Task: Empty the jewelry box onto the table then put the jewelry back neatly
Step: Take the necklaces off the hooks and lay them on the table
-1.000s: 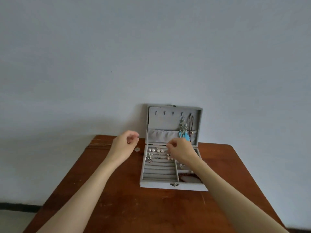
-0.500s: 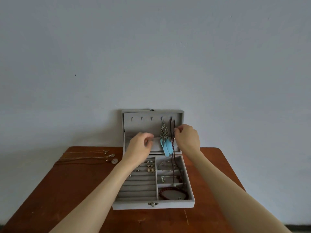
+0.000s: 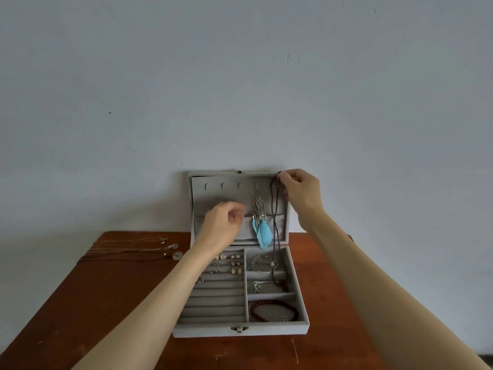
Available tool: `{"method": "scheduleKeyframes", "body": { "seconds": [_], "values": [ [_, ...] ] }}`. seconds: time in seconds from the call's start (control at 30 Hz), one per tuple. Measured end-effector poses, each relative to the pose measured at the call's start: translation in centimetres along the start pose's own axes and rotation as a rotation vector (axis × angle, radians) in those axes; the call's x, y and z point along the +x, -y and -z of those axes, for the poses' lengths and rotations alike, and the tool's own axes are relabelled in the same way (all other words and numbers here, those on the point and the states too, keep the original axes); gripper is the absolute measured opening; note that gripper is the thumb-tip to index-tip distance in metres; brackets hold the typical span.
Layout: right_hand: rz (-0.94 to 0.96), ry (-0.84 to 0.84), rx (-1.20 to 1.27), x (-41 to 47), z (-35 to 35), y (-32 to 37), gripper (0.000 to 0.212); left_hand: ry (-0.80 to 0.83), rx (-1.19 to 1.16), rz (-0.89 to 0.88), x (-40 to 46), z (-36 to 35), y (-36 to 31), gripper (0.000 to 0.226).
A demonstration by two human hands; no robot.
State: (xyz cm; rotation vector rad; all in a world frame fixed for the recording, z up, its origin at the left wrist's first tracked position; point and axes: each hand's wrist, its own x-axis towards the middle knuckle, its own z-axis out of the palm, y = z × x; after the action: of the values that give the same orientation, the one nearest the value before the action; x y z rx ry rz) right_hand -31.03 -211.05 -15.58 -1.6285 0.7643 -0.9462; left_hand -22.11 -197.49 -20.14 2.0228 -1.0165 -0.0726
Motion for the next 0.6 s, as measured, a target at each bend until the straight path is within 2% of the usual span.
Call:
{"method": "scheduleKeyframes", "body": {
  "seconds": [0.23,0.33,0.43,0.53,0.6],
  "values": [
    [0.051,0.215,0.095,-1.0,0.8,3.6,0.023,-0.047,-0.335,-0.018,1.5,1.3,-5.3,0.028],
    [0.125,0.266,0.07,-1.8,1.8,5.4,0.022,0.051,-0.544,-0.015,1.4,2.2,-7.3,0.02],
    [0.161,0.281,0.051,-2.6,2.8,7.1,0.022,0.126,-0.603,-0.016,0.3,2.9,-8.7,0.011],
    [0.129,0.306,0.105,-3.5,3.6,8.5,0.025,0.172,-0.805,0.01,-1.0,4.0,-9.7,0.013],
    [0.024,0.351,0.256,-4.3,3.9,9.4,0.027,0.187,-0.899,0.038,-1.8,5.3,-10.2,0.012]
  ]
}}
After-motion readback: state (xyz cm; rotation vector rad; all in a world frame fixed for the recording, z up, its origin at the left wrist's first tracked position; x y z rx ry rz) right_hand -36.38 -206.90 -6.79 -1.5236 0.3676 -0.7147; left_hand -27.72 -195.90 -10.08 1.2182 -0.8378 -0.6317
